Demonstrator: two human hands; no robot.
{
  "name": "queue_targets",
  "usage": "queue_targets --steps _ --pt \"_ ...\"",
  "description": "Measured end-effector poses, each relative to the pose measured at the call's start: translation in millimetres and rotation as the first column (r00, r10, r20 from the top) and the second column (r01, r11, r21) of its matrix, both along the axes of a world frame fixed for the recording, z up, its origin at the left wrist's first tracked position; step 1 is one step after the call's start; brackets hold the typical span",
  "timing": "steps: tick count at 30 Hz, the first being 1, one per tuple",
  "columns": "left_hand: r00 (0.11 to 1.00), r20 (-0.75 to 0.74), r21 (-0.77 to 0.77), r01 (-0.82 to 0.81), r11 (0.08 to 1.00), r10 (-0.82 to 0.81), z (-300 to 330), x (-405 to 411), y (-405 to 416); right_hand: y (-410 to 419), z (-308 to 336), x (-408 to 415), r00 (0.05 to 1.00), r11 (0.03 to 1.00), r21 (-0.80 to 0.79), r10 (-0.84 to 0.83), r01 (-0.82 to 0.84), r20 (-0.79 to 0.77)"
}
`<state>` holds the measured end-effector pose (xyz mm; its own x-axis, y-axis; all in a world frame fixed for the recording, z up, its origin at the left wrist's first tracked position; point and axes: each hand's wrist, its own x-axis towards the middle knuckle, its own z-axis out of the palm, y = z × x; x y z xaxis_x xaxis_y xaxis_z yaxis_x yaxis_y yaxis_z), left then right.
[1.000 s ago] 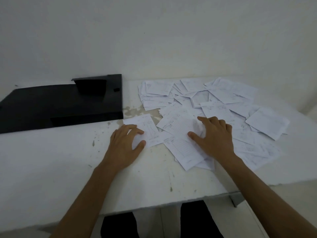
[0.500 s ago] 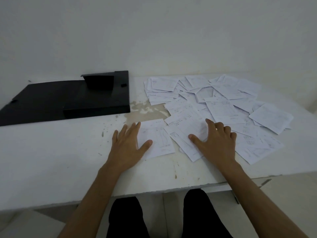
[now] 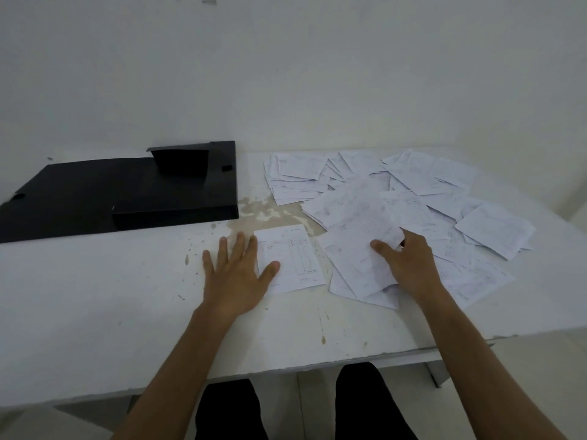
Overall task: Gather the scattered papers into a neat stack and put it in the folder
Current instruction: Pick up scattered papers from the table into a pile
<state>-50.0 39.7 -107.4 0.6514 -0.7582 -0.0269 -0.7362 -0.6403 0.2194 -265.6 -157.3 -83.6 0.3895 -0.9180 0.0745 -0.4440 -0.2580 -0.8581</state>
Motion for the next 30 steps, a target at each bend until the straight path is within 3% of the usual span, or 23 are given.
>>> queue_targets --steps 3,9,11,14,16,18,22,26,30 --pt "1.0 0.017 0.003 0.004 1.0 -0.004 0 -1 -2 -4 -1 -8 0.987 0.999 0.029 -0.042 0.038 0.152" --pt "0.999 0.029 -0.049 0.043 0.998 -0.041 -5 -1 -7 -5 3 -15 0.968 0.993 0.119 -0.038 0.008 0.248" --pt "0.998 0.026 -0.135 0.055 0.989 -0.052 -5 -3 -8 -6 4 -17 0.964 0.988 0.153 -0.036 -0.005 0.264" --pt "0.989 -0.095 -0.42 0.067 0.905 -0.117 -2 -3 -12 -7 7 -19 0.961 0.973 0.232 -0.052 -0.013 0.273" --pt "0.953 -0.225 -0.596 0.031 0.803 -0.204 5 -2 -15 -9 9 -20 0.955 0.954 0.299 -0.075 -0.015 0.287" --pt "0.899 -0.362 -0.657 -0.059 0.752 -0.246 15 -2 -18 -10 11 -21 0.946 0.941 0.339 -0.099 -0.012 0.308" --pt "0.786 -0.558 -0.678 -0.244 0.694 -0.268 25 5 -29 -11 15 -18 0.901 0.954 0.299 -0.1 -0.034 0.422" --pt "0.7 -0.65 -0.657 -0.322 0.681 -0.295 27 1 -39 -10 17 -5 0.877 0.982 0.185 -0.065 -0.028 0.476" --pt "0.614 -0.697 -0.674 -0.382 0.632 -0.372 29 -8 -38 -10 13 12 0.843 0.978 0.203 -0.07 -0.048 0.533"
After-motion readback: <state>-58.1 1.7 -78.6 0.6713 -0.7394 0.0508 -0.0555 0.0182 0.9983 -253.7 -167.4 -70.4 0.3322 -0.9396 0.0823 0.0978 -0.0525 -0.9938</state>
